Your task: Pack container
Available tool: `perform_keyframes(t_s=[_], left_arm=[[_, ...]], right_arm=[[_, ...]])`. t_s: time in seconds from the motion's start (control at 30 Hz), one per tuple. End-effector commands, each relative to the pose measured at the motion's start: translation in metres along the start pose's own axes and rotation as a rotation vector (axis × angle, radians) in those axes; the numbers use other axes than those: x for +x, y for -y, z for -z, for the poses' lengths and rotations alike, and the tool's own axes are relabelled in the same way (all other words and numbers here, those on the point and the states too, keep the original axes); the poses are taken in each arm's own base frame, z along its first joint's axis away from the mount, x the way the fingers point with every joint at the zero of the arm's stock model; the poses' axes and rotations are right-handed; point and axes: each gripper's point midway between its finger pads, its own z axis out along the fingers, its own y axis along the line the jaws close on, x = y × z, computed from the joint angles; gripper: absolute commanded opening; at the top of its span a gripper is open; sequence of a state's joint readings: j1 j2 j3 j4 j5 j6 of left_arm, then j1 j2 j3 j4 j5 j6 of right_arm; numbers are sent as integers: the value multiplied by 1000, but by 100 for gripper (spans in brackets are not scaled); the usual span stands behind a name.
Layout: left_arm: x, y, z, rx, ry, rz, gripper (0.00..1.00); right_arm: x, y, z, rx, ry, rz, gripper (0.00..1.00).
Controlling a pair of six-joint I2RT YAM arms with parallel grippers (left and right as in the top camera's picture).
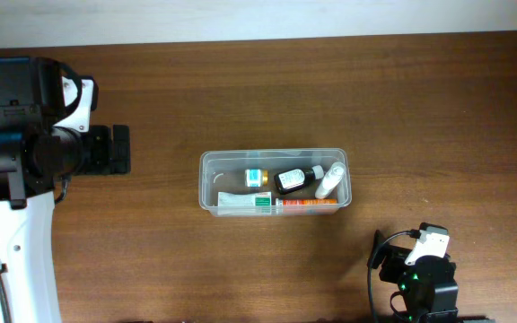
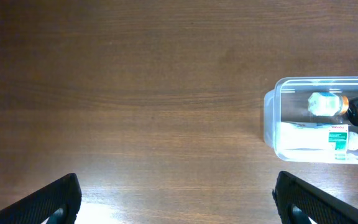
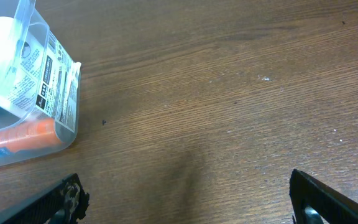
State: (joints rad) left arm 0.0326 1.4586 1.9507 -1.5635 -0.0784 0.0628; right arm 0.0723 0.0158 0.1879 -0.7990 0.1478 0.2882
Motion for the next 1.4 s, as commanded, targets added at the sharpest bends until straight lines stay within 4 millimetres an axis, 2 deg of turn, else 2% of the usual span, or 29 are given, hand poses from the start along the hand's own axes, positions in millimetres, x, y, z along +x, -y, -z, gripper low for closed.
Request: perform_keyframes(t_s=[0.0, 0.4, 0.5, 0.6, 0.67, 0.77, 0.9, 1.07, 1.23, 1.37], left_arm=[[-1, -1, 5, 0, 16, 12, 100], [-1, -1, 4, -1, 16, 12, 100], [1, -2, 13, -2, 40, 13, 100], [11, -3, 26, -10, 66, 15, 100], [19, -9, 35, -42, 105, 10, 100], [17, -3, 42, -11, 242, 18, 100], [18, 8, 39, 50, 447, -5, 100], [50, 15, 21, 73, 587, -1, 100], [96, 21, 0, 68, 618, 1, 100], [123, 28, -12, 81, 648, -1, 100]], right_arm=[[1, 1, -1, -1, 5, -13, 98], [1, 1, -1, -1, 5, -13, 98], [1, 1, -1, -1, 5, -14, 98], [1, 1, -1, -1, 5, -14, 98], [1, 1, -1, -1, 5, -14, 98], [1, 1, -1, -1, 5, -13, 98], [1, 1, -1, -1, 5, -13, 98], [1, 1, -1, -1, 5, -14, 98], [1, 1, -1, -1, 5, -14, 98], [1, 0, -1, -1, 6, -13, 98]])
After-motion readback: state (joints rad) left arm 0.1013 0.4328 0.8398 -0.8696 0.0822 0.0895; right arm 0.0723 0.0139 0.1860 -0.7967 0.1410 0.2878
